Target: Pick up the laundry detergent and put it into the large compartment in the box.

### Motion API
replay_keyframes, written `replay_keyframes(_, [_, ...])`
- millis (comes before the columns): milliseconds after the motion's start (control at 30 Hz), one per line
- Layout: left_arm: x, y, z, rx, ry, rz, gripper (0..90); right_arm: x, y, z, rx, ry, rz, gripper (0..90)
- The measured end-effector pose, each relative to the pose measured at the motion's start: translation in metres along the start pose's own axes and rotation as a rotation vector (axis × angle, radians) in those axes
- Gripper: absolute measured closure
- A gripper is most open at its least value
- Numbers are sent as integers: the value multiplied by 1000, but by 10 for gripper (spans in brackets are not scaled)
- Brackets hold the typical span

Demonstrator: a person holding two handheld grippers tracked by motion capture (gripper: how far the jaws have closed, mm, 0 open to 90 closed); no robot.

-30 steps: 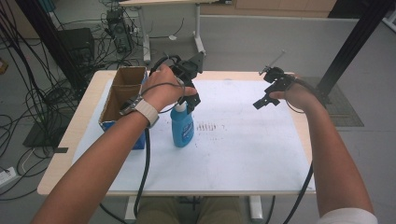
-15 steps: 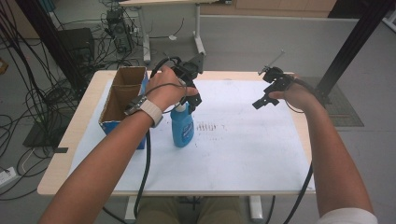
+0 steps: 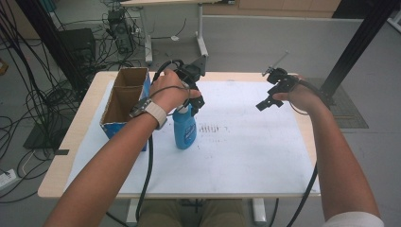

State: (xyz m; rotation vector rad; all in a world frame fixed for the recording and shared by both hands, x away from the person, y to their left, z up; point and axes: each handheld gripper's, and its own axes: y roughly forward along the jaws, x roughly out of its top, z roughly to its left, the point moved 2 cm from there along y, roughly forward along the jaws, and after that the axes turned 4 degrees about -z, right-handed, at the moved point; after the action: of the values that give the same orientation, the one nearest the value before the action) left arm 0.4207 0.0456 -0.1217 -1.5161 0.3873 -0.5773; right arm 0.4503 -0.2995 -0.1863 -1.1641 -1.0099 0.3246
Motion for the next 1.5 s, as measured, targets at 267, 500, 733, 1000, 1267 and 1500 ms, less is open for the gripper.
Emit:
replay_keyframes(267, [0,4,-1,7,-4,-7,130,1,0,1,1,-3,0,93])
replay_keyframes(500, [2,11,1,13,-5,4,125,2,1,2,2,-7,2,102])
replay_keyframes(733, [4,15,1,17,2,-2,122,2,1,2,-6,-13,7,103])
replay_keyframes(1000, [4,22,-1,20,-15,-5,125,0,2,2,-9,-11,6,102])
replay_keyframes(1267, [7,28,-1,16,-15,-1,125,-2,3,2,-6,-7,4,102])
replay_keyframes(1500, [7,31,0,7,-18,2,125,-3,2,1,-8,-5,2,102])
